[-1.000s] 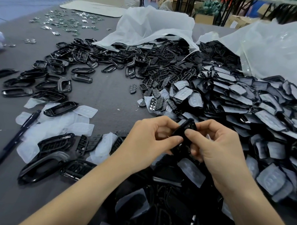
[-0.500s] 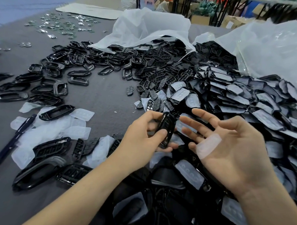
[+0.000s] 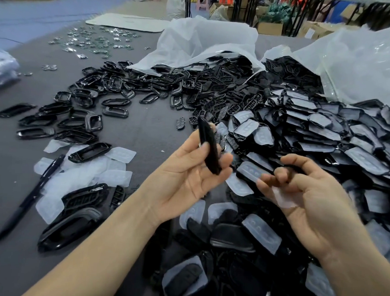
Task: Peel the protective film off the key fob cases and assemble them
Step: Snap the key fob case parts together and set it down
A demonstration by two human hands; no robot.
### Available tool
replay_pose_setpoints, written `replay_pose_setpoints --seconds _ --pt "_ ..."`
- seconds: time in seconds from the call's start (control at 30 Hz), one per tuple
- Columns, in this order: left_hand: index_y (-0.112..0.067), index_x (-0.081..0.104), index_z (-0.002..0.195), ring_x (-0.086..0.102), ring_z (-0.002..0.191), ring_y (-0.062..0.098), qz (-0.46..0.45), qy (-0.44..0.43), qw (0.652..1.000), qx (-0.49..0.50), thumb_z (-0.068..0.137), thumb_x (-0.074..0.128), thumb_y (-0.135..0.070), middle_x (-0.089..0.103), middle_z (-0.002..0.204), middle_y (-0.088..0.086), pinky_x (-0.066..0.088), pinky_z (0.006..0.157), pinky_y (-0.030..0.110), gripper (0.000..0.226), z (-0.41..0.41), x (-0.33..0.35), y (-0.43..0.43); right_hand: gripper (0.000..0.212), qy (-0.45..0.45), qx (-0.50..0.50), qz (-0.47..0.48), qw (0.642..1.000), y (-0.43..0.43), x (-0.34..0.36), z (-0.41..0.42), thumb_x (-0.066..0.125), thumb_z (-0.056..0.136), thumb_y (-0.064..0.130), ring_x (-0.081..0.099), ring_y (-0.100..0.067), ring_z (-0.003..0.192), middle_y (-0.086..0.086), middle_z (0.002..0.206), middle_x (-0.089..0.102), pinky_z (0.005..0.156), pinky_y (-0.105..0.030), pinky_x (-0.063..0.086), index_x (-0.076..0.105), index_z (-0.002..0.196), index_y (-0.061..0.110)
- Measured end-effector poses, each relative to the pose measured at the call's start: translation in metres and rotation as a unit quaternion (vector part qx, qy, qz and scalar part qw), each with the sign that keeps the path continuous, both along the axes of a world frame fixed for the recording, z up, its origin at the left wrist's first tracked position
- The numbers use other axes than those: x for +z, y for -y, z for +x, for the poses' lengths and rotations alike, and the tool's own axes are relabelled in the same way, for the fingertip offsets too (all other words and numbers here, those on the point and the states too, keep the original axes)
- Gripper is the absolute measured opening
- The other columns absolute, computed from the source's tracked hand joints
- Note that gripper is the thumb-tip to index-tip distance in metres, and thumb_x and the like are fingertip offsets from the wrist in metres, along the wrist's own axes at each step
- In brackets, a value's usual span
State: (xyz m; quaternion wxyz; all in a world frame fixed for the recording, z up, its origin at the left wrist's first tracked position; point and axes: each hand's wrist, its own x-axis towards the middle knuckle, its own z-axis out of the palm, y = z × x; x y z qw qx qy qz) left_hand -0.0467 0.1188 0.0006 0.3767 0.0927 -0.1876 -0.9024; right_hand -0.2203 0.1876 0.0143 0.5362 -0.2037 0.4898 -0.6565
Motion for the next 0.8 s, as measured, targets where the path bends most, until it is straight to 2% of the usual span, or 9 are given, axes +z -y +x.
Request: replay_pose_setpoints --seconds 0.1,0.23,0.27,0.3,0.4,0.47,0.57,0.7,0.8 --pt "-0.017 0.071 0.092 0.073 0.08 0.028 -0.221 0.235 0.93 0.174 0.083 0.06 -0.001 0.066 0.087 0.007 0.059 0.068 0.031 0.021 -0.008 -0.002 -0.004 0.034 -0.092 -0.004 0.019 0.996 -0.002 -0.001 0.003 0.029 0.087 -0.012 0.043 -0.013 0.042 -0.001 0.056 0.051 0.035 -0.021 0.03 0.055 0.087 0.011" --pt "-0.025 0.071 0.097 0.061 0.085 0.008 -0.599 0.454 0.552 0.361 0.089 0.062 -0.002 0.055 0.093 0.0 0.049 0.071 0.016 0.026 -0.007 -0.007 -0.006 0.021 -0.037 0.081 0.044 0.995 -0.002 -0.002 0.009 0.046 0.094 0.028 0.029 -0.009 0.034 -0.005 0.057 0.051 0.032 -0.014 0.021 0.058 0.088 0.011" --pt "-0.021 0.073 0.097 0.061 0.083 0.007 -0.639 0.45 0.505 0.367 0.089 0.062 -0.005 0.053 0.093 -0.002 0.048 0.07 0.015 0.021 -0.007 -0.008 -0.008 0.027 -0.002 0.111 0.044 0.993 -0.002 -0.002 0.011 0.05 0.089 0.038 0.029 -0.009 0.033 -0.007 0.058 0.052 0.031 -0.013 0.023 0.059 0.088 0.012" --pt "-0.018 0.073 0.095 0.063 0.084 0.009 -0.646 0.443 0.508 0.358 0.089 0.062 -0.009 0.053 0.093 -0.004 0.05 0.072 0.016 0.016 -0.009 -0.009 -0.013 0.032 0.017 0.137 0.037 0.99 -0.003 -0.002 0.012 0.054 0.084 0.043 0.029 -0.009 0.033 -0.007 0.06 0.054 0.03 -0.013 0.024 0.062 0.086 0.012" --pt "-0.017 0.068 0.082 0.063 0.08 -0.005 -0.536 0.427 0.68 0.262 0.083 0.067 -0.034 0.064 0.084 -0.019 0.045 0.072 0.004 0.017 -0.013 -0.004 -0.02 0.023 -0.006 0.174 -0.014 0.985 -0.004 -0.002 0.012 0.065 0.072 0.033 0.033 -0.007 0.037 -0.006 0.068 0.061 0.031 -0.013 0.026 0.07 0.079 0.012" --pt "-0.019 0.064 0.087 0.057 0.085 -0.017 -0.531 0.439 0.686 0.234 0.082 0.066 -0.041 0.061 0.083 -0.033 0.04 0.076 -0.001 0.023 -0.011 -0.006 -0.019 0.016 -0.009 0.164 -0.032 0.986 -0.004 -0.001 0.01 0.068 0.065 0.023 0.037 -0.005 0.038 -0.004 0.067 0.063 0.03 -0.013 0.028 0.075 0.075 0.012" --pt "-0.02 0.068 0.089 0.056 0.099 -0.016 -0.603 0.439 0.605 0.277 0.088 0.063 -0.041 0.06 0.092 -0.031 0.045 0.087 0.008 0.022 -0.011 -0.01 -0.02 0.017 -0.005 0.164 -0.037 0.986 -0.003 0.001 0.008 0.07 0.061 0.02 0.042 -0.004 0.041 -0.002 0.065 0.065 0.032 -0.013 0.032 0.077 0.075 0.012" --pt "0.002 0.073 0.099 0.06 0.118 0.021 -0.691 0.377 0.467 0.403 0.087 0.063 0.007 0.064 0.108 0.003 0.05 0.098 0.041 0.016 -0.013 -0.018 -0.017 0.027 0.006 0.146 -0.041 0.988 -0.002 0.001 0.008 0.073 0.056 0.018 0.046 -0.005 0.045 -0.005 0.069 0.065 0.036 -0.014 0.036 0.077 0.08 0.006" --pt "0.005 0.068 0.109 0.058 0.121 0.025 -0.701 0.365 0.449 0.417 0.088 0.06 0.011 0.065 0.117 0.011 0.048 0.101 0.042 0.023 -0.013 -0.02 -0.013 0.029 0.021 0.138 -0.05 0.989 -0.002 0.002 0.009 0.073 0.056 0.017 0.046 -0.005 0.045 -0.004 0.068 0.065 0.038 -0.015 0.039 0.076 0.082 0.003"
